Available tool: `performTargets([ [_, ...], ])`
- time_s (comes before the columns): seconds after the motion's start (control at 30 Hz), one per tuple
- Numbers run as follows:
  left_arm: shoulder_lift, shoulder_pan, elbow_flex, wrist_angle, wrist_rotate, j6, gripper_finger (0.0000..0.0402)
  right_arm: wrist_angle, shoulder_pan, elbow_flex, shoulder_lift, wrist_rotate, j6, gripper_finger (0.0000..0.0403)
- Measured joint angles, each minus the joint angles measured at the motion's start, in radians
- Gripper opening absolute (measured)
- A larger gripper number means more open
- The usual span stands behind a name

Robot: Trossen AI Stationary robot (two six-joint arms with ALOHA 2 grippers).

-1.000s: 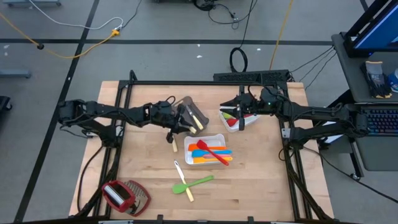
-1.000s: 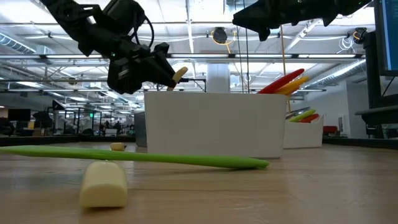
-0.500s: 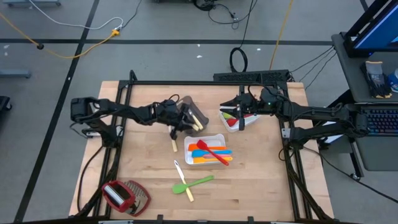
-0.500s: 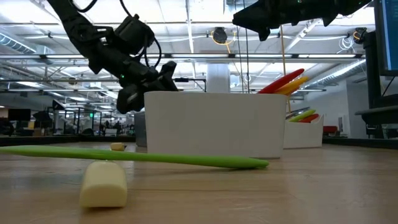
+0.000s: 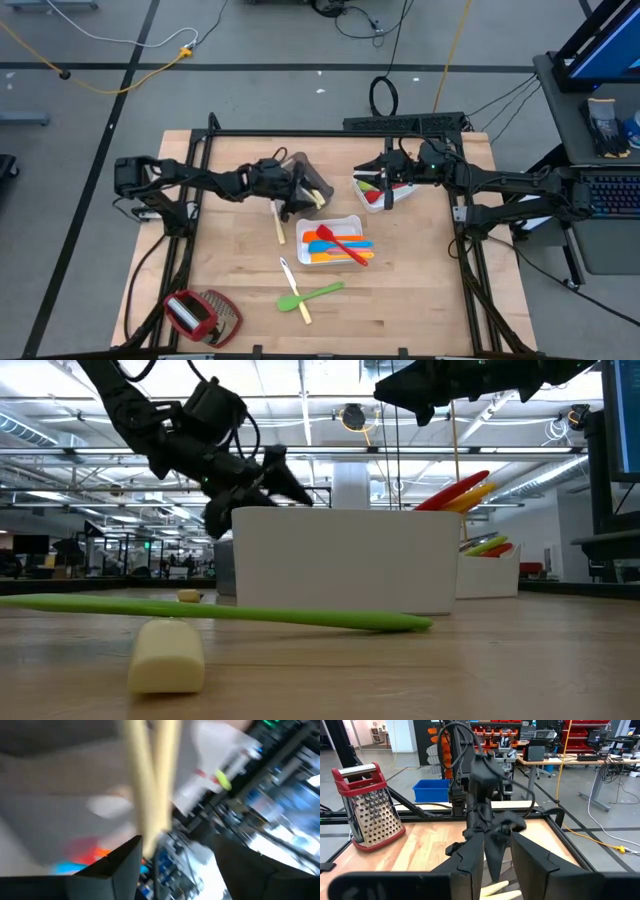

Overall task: Pick & Place Kitchen Items
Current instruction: Put the yellow knife into the black bin

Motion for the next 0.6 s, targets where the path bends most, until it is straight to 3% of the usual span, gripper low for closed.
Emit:
performTargets([
  [0.17,-0.038,-0.014,0.001,0.128,-0.014,0.018,0.0264,0.0,0.0,0.0,0.0,0.0,0.0,0.0089],
  [0.47,-0.198,-0.113,0.001,0.094,-0.106,0.093,0.025,-0.003,0.0,0.0,0.0,0.0,0.0,0.0089],
  [0.6,-0.263,-0.19,0.001,0.0,-0.162,0.111,0.0242,-0.007,0.0,0.0,0.0,-0.001,0.0,0.0089],
])
